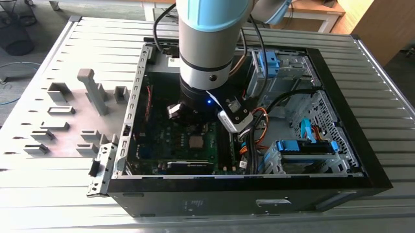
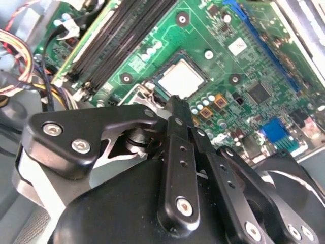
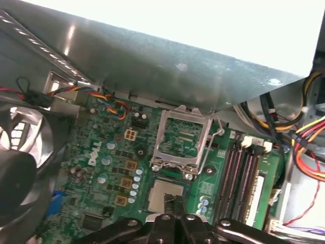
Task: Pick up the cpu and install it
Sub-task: 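Close the cpu cover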
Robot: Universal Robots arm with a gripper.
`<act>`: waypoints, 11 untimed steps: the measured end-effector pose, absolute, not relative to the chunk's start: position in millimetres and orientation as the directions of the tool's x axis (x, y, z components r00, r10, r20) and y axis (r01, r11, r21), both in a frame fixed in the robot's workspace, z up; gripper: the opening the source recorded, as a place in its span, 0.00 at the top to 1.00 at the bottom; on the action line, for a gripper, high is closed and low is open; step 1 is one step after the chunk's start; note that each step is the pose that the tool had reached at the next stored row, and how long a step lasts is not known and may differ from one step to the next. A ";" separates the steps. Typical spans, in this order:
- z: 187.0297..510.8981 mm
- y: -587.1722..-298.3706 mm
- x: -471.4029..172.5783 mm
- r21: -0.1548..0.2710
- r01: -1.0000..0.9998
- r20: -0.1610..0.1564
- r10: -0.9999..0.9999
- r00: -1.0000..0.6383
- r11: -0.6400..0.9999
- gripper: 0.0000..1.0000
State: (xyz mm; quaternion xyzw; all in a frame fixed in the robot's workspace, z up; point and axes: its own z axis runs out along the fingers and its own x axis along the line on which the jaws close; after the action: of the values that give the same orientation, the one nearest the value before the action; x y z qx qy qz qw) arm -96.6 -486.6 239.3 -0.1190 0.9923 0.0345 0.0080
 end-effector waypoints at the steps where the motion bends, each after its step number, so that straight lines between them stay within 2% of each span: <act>1: 239.2 -486.6 -95.7 0.068 -0.241 -0.026 -0.239 -0.971 0.968 0.89; 11: 239.2 -486.6 -76.1 0.077 -0.265 -0.028 -0.263 -0.964 0.961 0.89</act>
State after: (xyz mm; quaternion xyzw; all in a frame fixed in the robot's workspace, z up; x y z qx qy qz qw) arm -76.1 -486.6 239.2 -0.1333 0.9902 0.0402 0.0087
